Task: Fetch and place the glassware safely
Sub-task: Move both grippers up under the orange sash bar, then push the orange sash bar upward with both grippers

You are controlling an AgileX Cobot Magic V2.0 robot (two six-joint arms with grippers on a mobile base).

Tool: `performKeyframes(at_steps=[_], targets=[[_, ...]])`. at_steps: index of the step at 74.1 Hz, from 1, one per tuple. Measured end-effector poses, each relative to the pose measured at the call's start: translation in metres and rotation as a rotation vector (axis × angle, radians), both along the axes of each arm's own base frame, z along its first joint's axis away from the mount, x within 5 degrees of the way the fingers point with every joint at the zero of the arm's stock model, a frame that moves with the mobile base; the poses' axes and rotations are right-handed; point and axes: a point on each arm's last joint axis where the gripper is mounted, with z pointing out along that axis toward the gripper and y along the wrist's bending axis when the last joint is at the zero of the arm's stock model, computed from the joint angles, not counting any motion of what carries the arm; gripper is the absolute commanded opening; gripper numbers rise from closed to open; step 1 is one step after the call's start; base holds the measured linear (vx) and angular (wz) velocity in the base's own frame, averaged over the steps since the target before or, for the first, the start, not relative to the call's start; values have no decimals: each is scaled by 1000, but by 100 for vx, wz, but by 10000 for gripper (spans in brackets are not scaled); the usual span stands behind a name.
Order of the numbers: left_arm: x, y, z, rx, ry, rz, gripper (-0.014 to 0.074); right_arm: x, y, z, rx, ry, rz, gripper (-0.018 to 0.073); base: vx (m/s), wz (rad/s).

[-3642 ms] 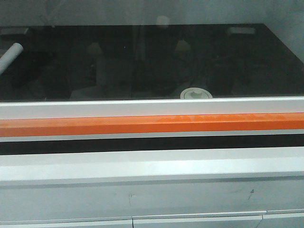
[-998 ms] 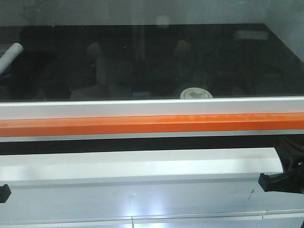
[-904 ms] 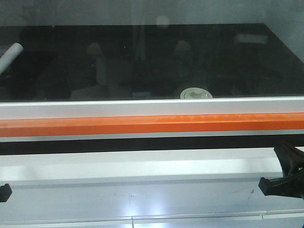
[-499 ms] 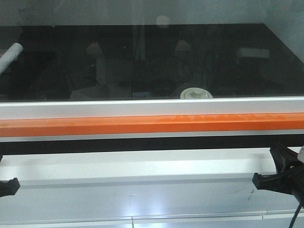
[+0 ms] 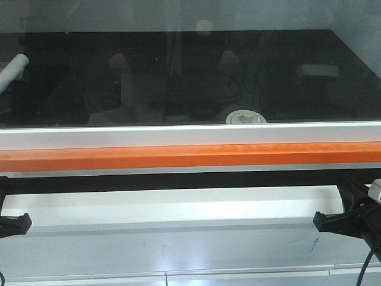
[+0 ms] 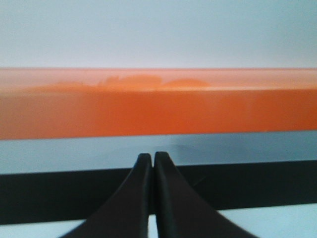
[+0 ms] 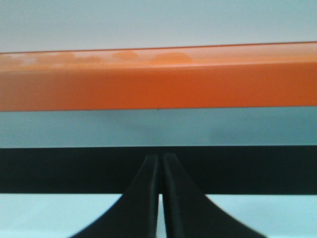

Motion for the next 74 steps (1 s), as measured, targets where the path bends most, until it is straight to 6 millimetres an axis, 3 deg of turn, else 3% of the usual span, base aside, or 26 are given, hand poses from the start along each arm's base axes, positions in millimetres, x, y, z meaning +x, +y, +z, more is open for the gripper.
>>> performKeyframes(at_steps=[22,74], targets=[[2,0,1,41,-27,-11,-7,12,2,3,-1,-7,-1,-1,0,0],[3,0,3,41,-53,-12,-7,16,2,6,-9,-84,-9,-1,0,0]])
